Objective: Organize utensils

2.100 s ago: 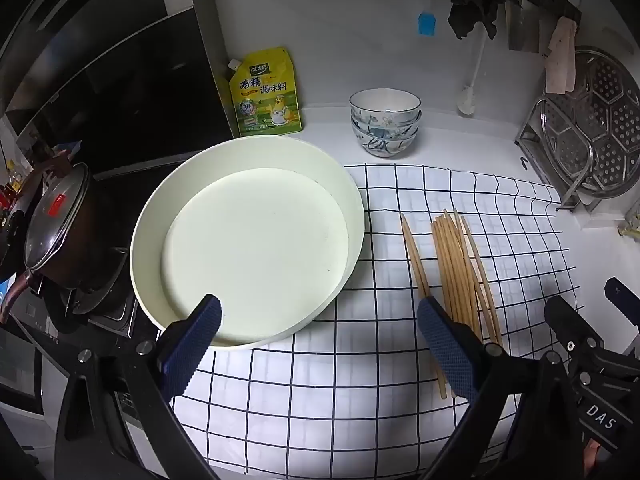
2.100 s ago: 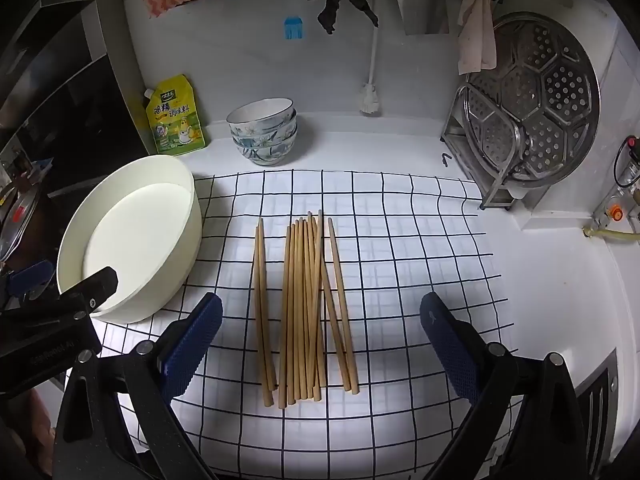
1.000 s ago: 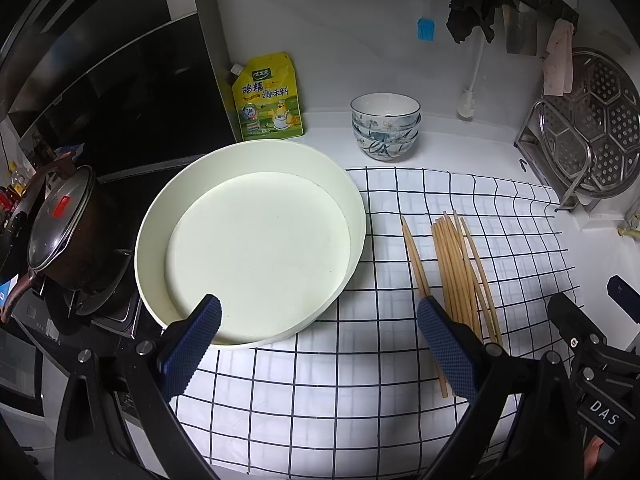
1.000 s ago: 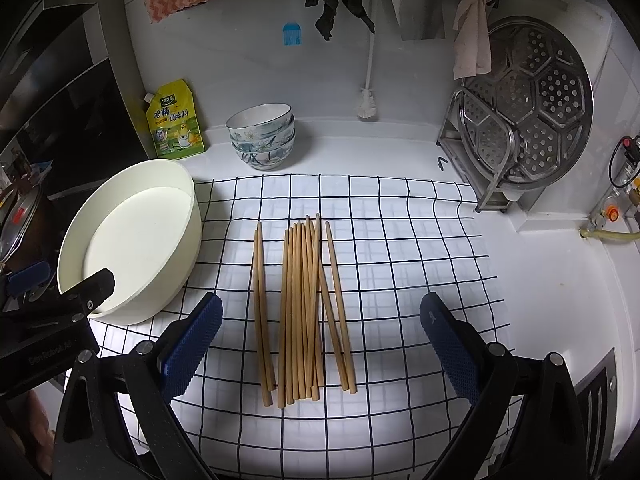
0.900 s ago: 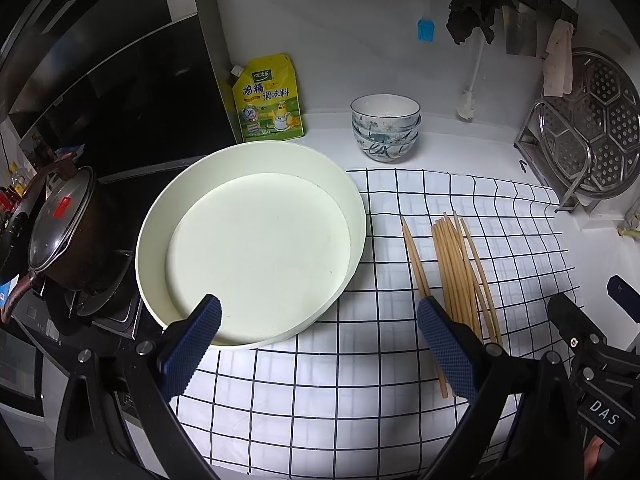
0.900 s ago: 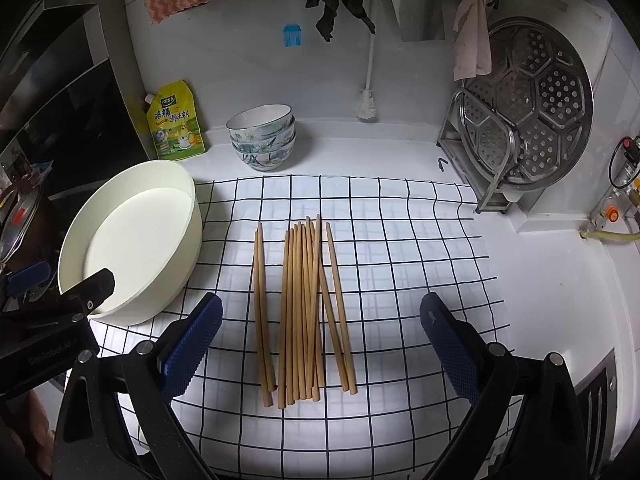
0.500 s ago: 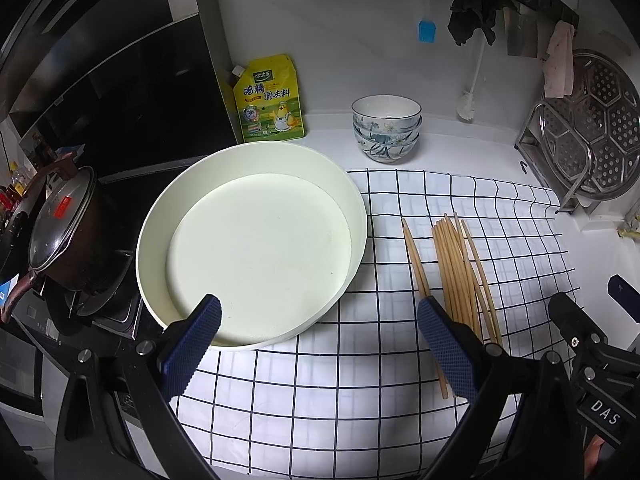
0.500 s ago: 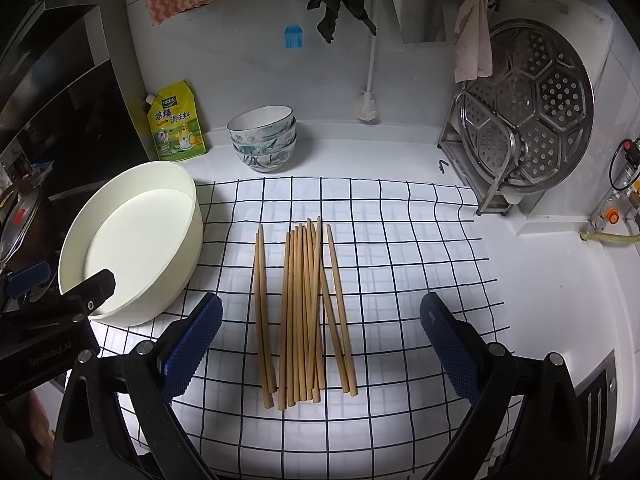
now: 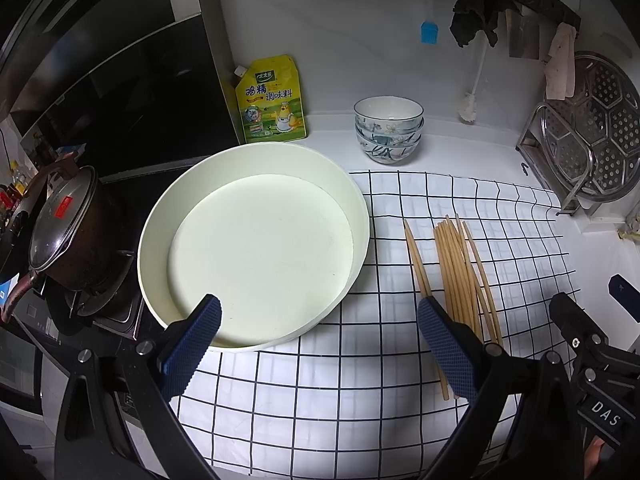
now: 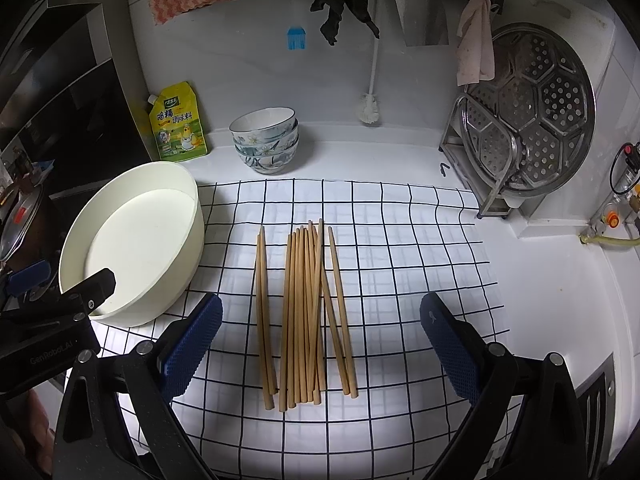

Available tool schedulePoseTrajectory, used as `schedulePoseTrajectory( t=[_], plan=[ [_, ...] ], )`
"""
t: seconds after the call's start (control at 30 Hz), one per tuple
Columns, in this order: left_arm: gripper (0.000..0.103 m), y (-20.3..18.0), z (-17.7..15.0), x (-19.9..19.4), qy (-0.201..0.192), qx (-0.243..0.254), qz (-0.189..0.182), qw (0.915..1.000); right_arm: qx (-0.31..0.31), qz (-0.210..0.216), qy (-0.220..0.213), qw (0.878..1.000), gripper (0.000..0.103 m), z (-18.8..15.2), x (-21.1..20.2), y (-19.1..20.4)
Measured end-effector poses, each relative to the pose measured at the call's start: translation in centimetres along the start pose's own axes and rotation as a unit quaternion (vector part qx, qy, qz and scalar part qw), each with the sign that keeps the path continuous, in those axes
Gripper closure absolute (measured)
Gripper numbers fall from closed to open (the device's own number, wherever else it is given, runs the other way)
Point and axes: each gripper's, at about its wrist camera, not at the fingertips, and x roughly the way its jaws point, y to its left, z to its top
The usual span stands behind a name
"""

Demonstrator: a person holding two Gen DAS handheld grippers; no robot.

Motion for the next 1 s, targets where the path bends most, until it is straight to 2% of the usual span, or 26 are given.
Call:
schedulePoseTrajectory(
  t=[1.0],
  plan=[
    [0.006, 0.26, -0.27, -0.33, -0.003, -0.002, -0.001, 1.0, 0.001, 0.006, -0.004, 1.0, 0.008, -0.43, -0.41, 0.26]
  ],
)
